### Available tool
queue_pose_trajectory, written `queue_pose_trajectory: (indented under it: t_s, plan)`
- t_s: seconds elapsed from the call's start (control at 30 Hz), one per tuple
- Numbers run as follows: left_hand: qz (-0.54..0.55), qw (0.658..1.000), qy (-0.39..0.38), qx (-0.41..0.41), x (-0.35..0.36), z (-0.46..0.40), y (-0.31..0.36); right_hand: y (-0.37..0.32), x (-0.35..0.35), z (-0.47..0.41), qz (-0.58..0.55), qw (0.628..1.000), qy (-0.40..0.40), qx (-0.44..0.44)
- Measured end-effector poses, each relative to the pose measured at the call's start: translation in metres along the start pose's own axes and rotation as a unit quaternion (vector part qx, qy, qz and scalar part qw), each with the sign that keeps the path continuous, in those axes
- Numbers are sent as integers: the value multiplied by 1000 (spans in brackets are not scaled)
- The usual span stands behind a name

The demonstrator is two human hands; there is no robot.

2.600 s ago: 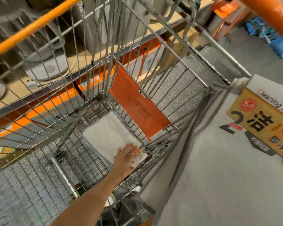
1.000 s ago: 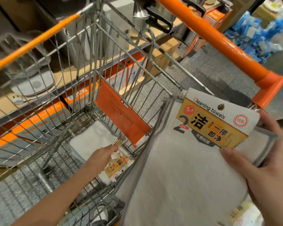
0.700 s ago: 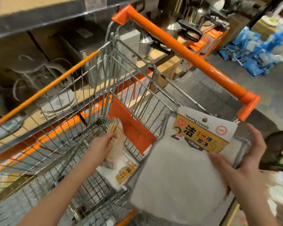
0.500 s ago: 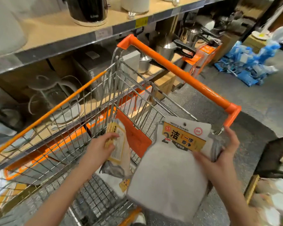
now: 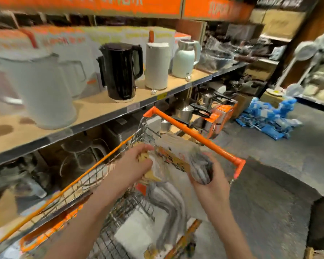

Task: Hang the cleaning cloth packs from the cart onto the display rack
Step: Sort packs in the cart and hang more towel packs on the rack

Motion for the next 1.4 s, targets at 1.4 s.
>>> queue_pose_trajectory:
  t_s: [1.4]
  plan:
    - [20, 915, -271, 298, 198, 275, 198, -160, -363, 125, 33, 960, 264, -81]
Point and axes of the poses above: each hand's wrist, its own z-axis away from the middle knuckle, its own x-axis out of the palm, y = z × x, the point moved 8 cm from there along -z, towards the middle knuckle, and after that the axes turned 15 degrees about -x, right-handed, at the moved point
